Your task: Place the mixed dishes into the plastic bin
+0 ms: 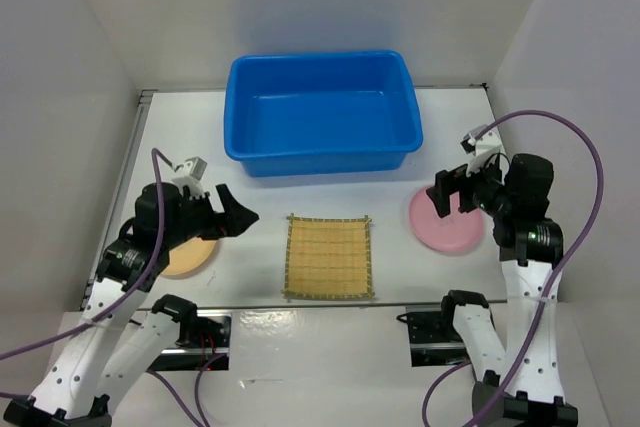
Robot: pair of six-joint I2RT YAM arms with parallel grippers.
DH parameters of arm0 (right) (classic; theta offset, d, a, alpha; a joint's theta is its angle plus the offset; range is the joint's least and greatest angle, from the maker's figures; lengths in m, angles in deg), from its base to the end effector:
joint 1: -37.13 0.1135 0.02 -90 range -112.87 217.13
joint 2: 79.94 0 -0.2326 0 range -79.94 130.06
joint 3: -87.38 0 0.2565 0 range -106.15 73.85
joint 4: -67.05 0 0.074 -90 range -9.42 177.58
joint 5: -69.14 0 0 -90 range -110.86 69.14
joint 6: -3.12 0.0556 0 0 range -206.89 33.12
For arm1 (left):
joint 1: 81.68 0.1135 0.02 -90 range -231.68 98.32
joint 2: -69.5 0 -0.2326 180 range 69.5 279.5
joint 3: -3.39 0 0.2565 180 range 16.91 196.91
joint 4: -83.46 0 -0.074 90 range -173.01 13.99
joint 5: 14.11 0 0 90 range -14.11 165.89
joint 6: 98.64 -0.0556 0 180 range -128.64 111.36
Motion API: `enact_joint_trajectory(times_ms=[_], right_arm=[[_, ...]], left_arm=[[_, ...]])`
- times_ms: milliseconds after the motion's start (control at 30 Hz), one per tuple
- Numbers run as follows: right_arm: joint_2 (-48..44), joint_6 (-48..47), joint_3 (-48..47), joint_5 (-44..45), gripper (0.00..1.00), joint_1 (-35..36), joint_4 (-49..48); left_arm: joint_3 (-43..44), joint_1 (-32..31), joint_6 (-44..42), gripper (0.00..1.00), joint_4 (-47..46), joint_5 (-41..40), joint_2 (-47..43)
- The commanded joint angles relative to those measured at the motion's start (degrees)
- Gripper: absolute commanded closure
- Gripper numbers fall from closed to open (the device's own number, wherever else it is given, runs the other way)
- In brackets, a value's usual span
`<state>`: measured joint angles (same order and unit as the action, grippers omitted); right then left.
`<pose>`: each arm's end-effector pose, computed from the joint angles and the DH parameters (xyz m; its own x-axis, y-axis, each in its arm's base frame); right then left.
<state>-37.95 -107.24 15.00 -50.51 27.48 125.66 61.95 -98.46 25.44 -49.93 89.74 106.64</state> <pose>0.1783 -0.0024 0.3410 -0.3382 -0.2492 -0.9075 -0.4285 0.8993 -0.0873 0.1773 -0.0674 0.2931 -0.6108 -0.3841 -0.6924 0.1756 0.7870 -0.5914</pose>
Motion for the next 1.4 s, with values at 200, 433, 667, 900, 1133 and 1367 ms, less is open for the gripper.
enact_joint_trajectory(times_ms=[200, 433, 667, 900, 1133, 1367], right_arm=[[11.4, -5.2, 1.9, -10.9, 0.02, -0.4, -1.0], [27.9, -7.6, 1.2, -11.9, 1.00, 10.3, -3.3], [38.5, -12.4, -0.1, -16.3, 1.00, 13.9, -2.5], [46.8, -11.0, 1.1, 0.3, 1.00, 30.3, -9.6], [57.4, -10.1, -1.2, 8.4, 1.00, 38.3, -9.8], [62.3, -6.5, -1.2, 16.0, 1.00, 39.7, -12.3]], left_arm=[[-5.6, -1.5, 10.6, 0.00, -2.8, 8.8, 1.4], [-16.7, -1.5, 21.0, 0.00, -14.1, 4.8, -1.8], [-18.7, -2.7, 20.5, 0.00, -18.0, 5.4, 3.4], [-18.8, -6.9, 17.0, 0.00, -23.1, 7.1, 15.6], [-15.9, -8.6, 12.6, 0.00, -24.0, 9.1, 28.8], [-17.1, -9.2, 12.6, 0.00, -29.5, 10.3, 31.6]])
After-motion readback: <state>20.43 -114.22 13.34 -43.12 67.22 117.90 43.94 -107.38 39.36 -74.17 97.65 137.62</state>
